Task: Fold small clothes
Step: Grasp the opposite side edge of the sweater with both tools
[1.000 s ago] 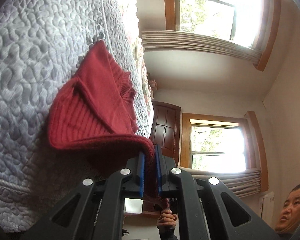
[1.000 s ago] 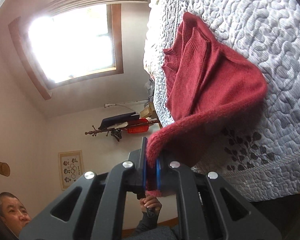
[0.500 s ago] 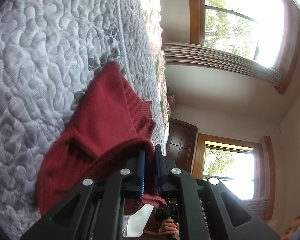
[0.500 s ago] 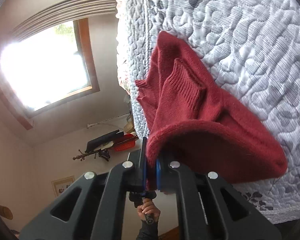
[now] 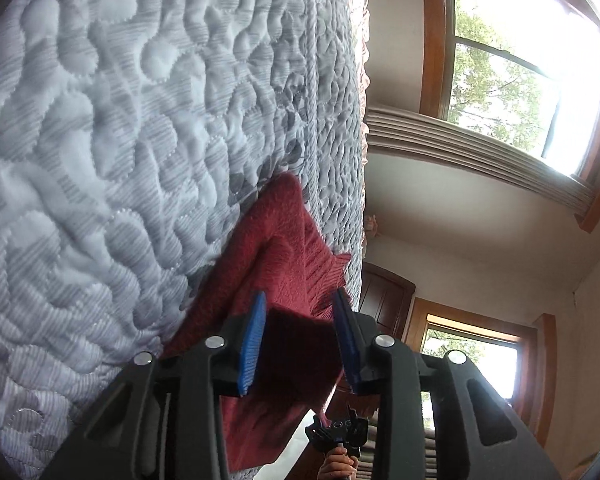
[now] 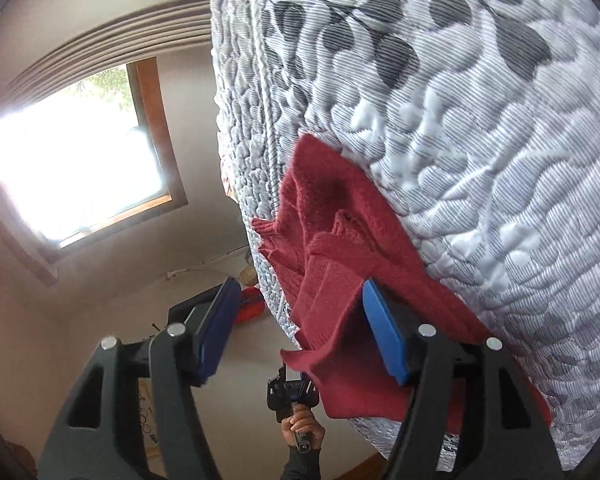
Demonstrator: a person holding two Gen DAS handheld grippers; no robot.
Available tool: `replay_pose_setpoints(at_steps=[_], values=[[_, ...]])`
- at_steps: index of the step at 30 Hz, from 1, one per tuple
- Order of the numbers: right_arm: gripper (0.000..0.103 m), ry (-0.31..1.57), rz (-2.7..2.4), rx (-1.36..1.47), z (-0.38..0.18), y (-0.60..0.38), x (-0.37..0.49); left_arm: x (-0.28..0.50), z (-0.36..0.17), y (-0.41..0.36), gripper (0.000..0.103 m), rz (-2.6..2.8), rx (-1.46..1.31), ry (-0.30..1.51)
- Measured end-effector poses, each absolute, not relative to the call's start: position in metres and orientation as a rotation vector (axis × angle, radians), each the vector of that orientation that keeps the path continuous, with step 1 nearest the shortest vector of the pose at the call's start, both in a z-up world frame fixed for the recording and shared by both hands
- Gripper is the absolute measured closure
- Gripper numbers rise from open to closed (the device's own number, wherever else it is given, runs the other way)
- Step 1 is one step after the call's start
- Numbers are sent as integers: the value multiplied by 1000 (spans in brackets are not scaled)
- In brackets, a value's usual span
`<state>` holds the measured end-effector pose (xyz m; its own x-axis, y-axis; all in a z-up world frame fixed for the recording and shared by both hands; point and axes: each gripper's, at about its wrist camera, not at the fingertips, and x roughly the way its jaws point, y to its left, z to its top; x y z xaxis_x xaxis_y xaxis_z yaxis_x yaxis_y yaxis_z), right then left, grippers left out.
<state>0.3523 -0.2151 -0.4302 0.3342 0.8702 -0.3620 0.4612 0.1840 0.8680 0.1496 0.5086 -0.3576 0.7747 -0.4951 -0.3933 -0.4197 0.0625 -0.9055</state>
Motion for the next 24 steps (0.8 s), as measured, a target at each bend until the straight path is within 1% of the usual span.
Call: replay_pose_setpoints(at_steps=[2, 6, 10, 13, 17, 19, 21, 24], values=[[38, 1289, 461, 1412, -420, -219, 352, 149, -351, 511, 65, -69, -1537, 760], [38, 1307, 474, 1265, -400, -220, 357, 151, -331, 511, 52, -66, -1406, 842], [38, 1347, 473, 985, -382, -209, 359, 162, -315, 496, 41, -98, -1230, 965], [38, 1398, 485, 764, -381, -187, 354, 173, -312, 480, 33, -128, -1107, 1058], [38, 1424, 501, 528, -389, -151, 348, 188, -312, 455, 29, -140, -860, 1200], [38, 1427, 503, 446, -395, -140, 350, 196, -312, 444, 27, -151, -765, 1238], [38, 1420, 500, 399, -400, -132, 351, 203, -310, 434, 24, -147, -673, 1264], [38, 1414, 500, 368, -406, -125, 355, 215, -311, 425, 24, -138, -564, 1283]])
